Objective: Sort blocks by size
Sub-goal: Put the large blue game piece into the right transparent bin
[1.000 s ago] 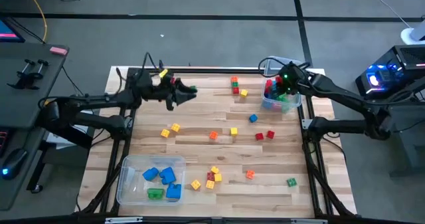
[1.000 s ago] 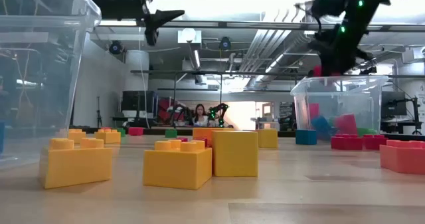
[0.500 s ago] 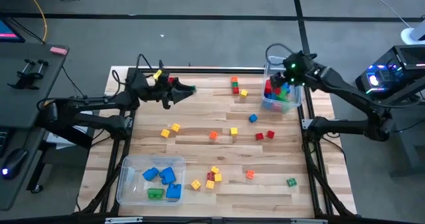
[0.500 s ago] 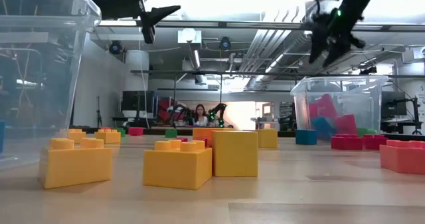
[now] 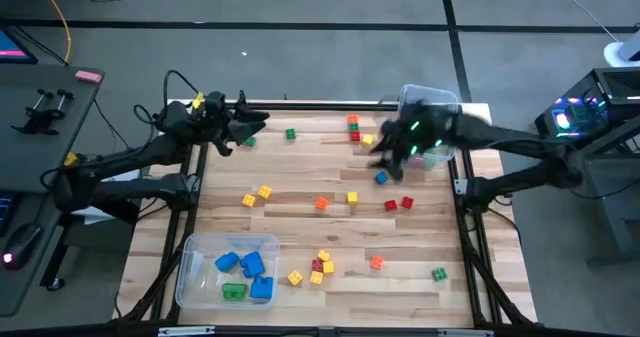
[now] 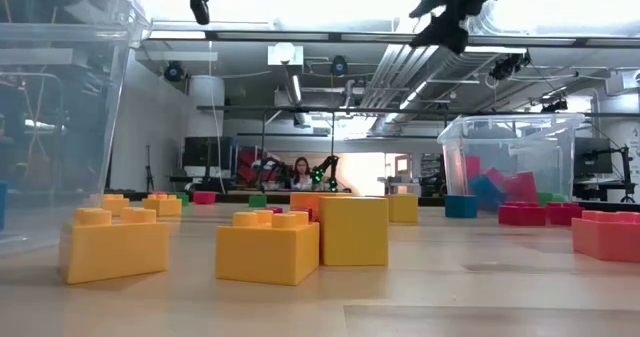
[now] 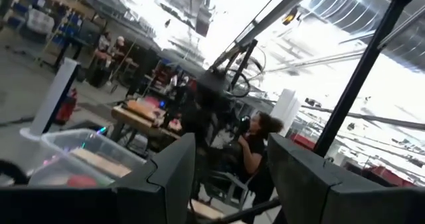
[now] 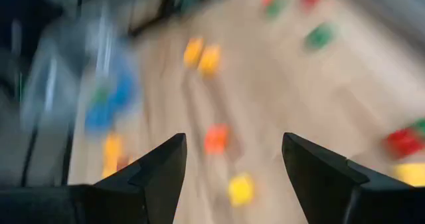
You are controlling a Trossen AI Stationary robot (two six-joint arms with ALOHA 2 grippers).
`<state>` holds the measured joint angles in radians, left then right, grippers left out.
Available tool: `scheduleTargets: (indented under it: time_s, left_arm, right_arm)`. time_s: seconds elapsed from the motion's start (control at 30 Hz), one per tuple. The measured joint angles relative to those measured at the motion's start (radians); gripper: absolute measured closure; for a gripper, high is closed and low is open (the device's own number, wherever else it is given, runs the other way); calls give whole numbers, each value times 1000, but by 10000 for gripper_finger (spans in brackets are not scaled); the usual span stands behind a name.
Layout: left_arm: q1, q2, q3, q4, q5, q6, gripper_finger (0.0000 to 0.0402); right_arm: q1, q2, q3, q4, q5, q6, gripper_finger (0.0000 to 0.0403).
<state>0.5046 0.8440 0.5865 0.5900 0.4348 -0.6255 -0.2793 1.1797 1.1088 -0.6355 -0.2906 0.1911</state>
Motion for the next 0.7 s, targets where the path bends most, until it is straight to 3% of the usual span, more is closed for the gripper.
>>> scheduleTargets:
  time_s: [0.17,0.3,0.7]
  left_arm:
    - [-1,-27,0,-108,0,1,225]
    - [-1,-29,0,-150,0,1,225]
    - [-41,-29,0,-308,0,1,225]
  right_arm:
    - [188,170,0,-60,123,-198,158]
    - [250,304,0,-61,238,-272,158]
    - [239,568,0,20,227,-347,158]
